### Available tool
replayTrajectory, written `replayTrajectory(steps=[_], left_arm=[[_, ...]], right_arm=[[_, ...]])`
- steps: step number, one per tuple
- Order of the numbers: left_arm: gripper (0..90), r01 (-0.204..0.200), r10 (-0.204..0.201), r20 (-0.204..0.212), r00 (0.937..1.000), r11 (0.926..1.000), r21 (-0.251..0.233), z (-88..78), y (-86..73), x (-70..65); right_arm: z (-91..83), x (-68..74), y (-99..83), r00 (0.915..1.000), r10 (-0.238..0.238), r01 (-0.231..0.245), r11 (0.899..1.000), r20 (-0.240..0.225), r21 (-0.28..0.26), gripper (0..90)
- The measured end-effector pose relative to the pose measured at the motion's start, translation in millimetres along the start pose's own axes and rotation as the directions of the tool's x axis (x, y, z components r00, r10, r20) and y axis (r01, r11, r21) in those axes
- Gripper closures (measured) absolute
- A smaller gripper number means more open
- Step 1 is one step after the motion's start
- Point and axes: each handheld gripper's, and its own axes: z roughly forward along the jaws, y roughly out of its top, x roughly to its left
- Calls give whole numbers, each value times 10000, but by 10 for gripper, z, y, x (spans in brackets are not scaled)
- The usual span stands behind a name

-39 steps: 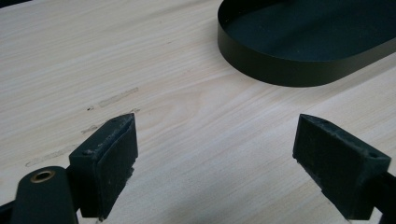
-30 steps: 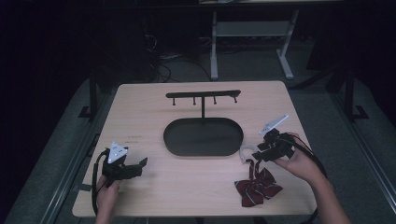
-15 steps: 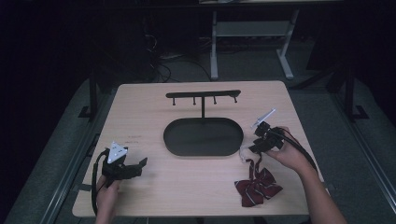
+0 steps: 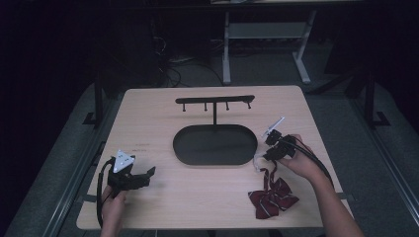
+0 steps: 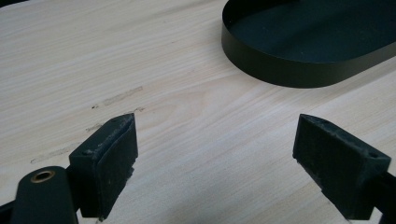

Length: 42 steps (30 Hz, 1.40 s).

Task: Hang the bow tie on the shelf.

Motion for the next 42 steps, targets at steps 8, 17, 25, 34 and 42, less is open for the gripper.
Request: replayTrajectory(steps=[8,17,25,34,42], left_arm=[[136,1,-1,7,10000,10000,-12,-2,2,-1],[135,-2,2,9,10000,10000,-1,-3,2,0],[135,28,-28,18,10000,10000,24,0,4,-16],[136,-42,42,24,10000,10000,38,2,5,-20],[136,-46,46,21,10000,10000,26,-2,7,-23]], right_arm=[[18,21,2,9991,-342,337,9993,265,173,833],[-27,49,-27,9987,-491,487,9983,126,312,863],[-217,118,-86,9978,-492,485,9987,-435,-173,864],[-430,255,-112,9945,-959,929,9931,-412,-711,865],[-656,436,-24,9862,-1593,1532,9814,-449,-1156,866]])
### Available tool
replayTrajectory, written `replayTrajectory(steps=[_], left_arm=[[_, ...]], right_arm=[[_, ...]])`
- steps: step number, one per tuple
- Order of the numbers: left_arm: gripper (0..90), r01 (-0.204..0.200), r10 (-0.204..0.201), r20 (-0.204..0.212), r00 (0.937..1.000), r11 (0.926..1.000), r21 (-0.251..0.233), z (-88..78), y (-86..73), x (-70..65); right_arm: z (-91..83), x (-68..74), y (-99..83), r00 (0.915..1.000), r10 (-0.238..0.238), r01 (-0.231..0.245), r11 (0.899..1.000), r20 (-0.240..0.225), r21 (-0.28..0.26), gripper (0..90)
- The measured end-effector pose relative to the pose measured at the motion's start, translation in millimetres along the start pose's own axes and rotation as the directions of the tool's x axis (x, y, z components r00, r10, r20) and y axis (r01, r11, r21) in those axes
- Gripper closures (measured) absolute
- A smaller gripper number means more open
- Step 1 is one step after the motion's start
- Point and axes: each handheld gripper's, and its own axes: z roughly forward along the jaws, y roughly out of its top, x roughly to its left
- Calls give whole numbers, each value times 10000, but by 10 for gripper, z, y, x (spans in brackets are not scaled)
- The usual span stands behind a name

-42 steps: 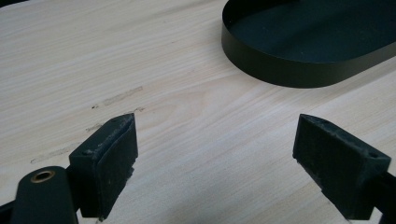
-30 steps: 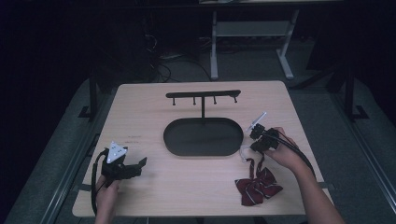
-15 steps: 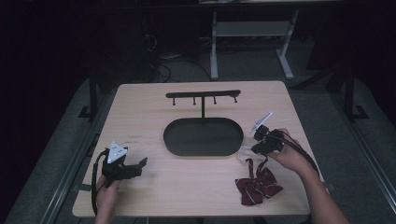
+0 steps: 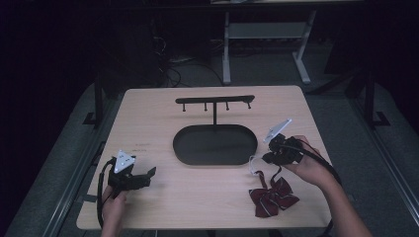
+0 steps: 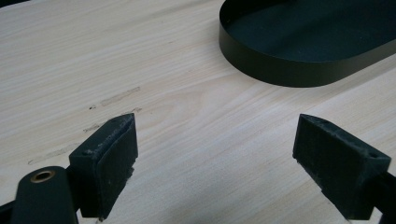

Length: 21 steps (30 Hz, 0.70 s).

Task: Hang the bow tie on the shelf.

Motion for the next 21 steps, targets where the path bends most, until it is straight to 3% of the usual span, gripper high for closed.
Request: replayTrajectory(steps=[8,10,21], left_arm=[[136,32,-32,-4,10000,10000,-13,-1,0,4],[135,-130,130,-22,9999,9999,-3,-3,4,13],[136,-5,5,-11,10000,10000,-55,3,2,-1]], right_arm=[[-92,69,111,9989,-355,346,9989,-291,-331,866],[-102,81,135,9984,-445,431,9983,-351,-384,866],[-209,167,264,9951,-874,843,9943,-452,-658,866]])
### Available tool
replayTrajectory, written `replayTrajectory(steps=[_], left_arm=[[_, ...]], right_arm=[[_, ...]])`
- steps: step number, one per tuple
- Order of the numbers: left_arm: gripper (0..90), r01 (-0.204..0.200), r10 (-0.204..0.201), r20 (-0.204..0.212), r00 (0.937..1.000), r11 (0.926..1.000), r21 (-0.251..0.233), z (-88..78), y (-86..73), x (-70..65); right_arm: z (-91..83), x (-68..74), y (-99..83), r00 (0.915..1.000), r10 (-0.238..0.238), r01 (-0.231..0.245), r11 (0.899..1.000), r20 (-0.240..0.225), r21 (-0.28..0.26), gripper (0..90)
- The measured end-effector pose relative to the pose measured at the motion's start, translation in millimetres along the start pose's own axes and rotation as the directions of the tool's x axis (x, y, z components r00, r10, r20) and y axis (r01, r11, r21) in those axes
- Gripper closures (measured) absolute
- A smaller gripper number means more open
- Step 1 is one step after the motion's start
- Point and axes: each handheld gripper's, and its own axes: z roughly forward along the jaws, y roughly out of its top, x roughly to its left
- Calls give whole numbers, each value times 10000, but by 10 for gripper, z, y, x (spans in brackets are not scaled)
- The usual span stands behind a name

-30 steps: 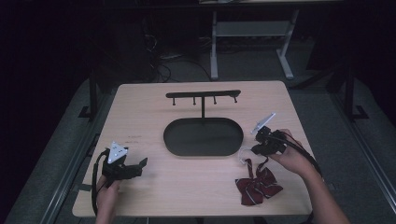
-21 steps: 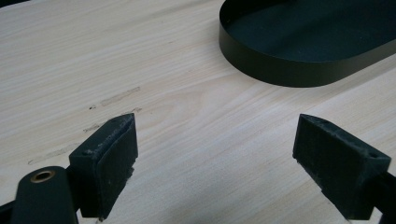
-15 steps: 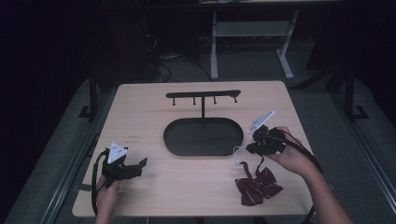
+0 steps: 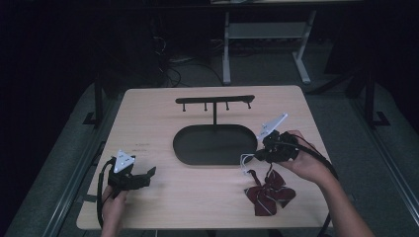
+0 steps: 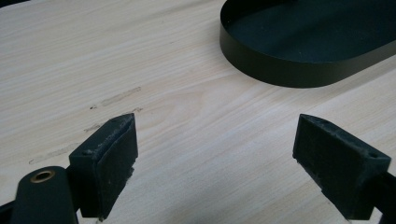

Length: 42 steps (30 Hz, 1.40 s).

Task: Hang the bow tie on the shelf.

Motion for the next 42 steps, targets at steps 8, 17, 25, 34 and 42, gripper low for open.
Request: replayTrajectory(steps=[8,17,25,34,42], left_arm=[[136,36,-36,0,10000,10000,37,10,0,3],[136,79,-79,2,10000,10000,42,19,-1,10],[136,112,-112,-45,9999,9999,-56,4,-3,23],[136,90,-91,-47,9999,10000,-12,-8,-4,31],[135,141,-142,-78,9999,9999,-68,-23,-1,42]], right_arm=[[-40,0,82,9996,-156,149,9995,-243,-278,866],[-97,5,202,9988,-378,364,9984,-315,-442,867],[-114,9,274,9984,-440,421,9978,-366,-504,867],[-156,12,401,9970,-707,688,9959,-309,-593,868],[-170,-11,485,9965,-783,763,9949,-288,-663,867]])
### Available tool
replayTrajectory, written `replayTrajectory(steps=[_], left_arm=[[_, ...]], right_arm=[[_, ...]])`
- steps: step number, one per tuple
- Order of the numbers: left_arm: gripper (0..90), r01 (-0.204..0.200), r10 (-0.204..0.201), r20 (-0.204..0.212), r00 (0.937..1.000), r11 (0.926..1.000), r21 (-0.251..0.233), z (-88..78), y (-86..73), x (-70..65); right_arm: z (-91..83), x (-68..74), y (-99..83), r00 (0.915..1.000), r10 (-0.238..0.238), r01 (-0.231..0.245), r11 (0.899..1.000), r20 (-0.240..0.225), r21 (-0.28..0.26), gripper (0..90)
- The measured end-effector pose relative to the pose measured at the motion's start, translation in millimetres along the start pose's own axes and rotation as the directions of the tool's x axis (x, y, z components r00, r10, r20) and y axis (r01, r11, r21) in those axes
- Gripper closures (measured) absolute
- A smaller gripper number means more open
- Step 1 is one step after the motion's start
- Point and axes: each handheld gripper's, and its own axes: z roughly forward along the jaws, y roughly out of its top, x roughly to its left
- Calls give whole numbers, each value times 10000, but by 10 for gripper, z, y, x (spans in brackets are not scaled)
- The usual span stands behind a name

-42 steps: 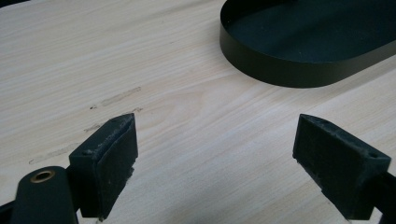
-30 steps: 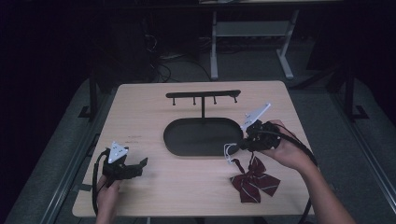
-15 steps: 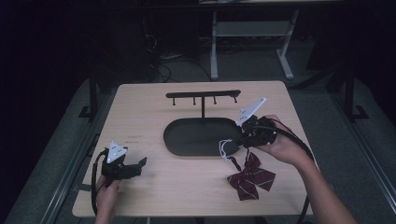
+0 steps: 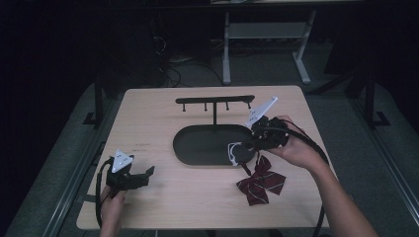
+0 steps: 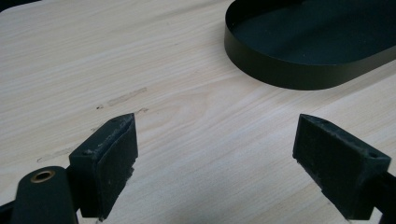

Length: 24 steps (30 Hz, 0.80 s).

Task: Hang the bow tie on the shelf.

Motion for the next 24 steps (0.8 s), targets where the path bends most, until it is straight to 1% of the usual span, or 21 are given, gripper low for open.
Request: replayTrajectory(steps=[1,2,4,5,6,7,8,9,10,11,12,13,15,16,17,18,19,21,22,23,24], left_arm=[[135,-4,4,-1,10000,10000,0,-1,0,2],[136,-7,7,-8,10000,10000,-15,-2,2,3],[135,-10,10,-11,10000,10000,-33,-3,1,4],[136,-8,8,-11,10000,10000,-22,-4,0,4],[135,-7,7,-11,10000,10000,-26,-4,0,4],[136,-16,16,-16,10000,10000,-20,-5,0,6],[136,7,-7,-18,10000,10000,-28,-5,-1,6],[135,12,-12,-19,10000,10000,-25,-7,0,6],[135,0,0,-18,10000,10000,-32,-7,-1,7],[136,-11,11,-17,10000,10000,-26,-9,0,8],[135,-3,3,-16,10000,10000,-66,-6,-1,8],[135,20,-20,-14,10000,10000,-67,-7,-2,7],[136,29,-29,-11,10000,10000,-73,-8,-1,7],[136,19,-19,-12,10000,10000,-69,-8,-1,7],[136,34,-34,-12,10000,10000,-70,-8,-1,7],[135,29,-29,-11,10000,10000,-66,-7,-2,8],[135,16,-16,-8,10000,10000,-67,-6,-2,7],[135,-16,16,-6,10000,10000,-47,-8,0,5],[136,-9,9,1,10000,10000,-56,-8,1,4],[135,-15,15,2,10000,10000,-59,-8,0,4],[135,-12,12,-1,10000,10000,-50,-9,1,5]], right_arm=[[-2,4,11,10000,64,-64,10000,3,30,868],[1,-1,18,10000,-7,7,10000,9,16,867],[5,-5,45,10000,-7,7,10000,-20,-28,868],[5,-8,59,10000,26,-26,10000,-15,40,867],[13,-16,68,10000,-50,50,10000,-41,-12,867],[14,-13,82,10000,32,-32,10000,-59,41,867],[20,-20,89,10000,-61,61,10000,-54,31,868],[18,-16,107,10000,58,-57,9999,-78,117,867],[22,-29,115,9999,-79,79,9999,-63,66,868],[17,-30,126,10000,8,-7,10000,-56,95,868],[20,-42,132,10000,-80,81,9999,-28,81,868],[16,-39,142,10000,54,-53,9999,-78,125,868],[18,-59,154,10000,-41,41,9999,-52,100,868],[13,-54,161,9999,81,-80,9999,-88,108,867],[15,-67,164,10000,-15,15,10000,-60,58,868],[16,-71,170,10000,-10,10,10000,-73,29,868],[13,-67,177,9999,96,-96,9999,-124,37,868],[16,-78,191,9999,21,-21,10000,-134,21,867],[11,-76,200,9999,86,-85,9999,-92,84,868],[13,-85,205,10000,-27,27,10000,-77,46,868],[10,-84,217,9999,15,-14,10000,-111,48,868]])
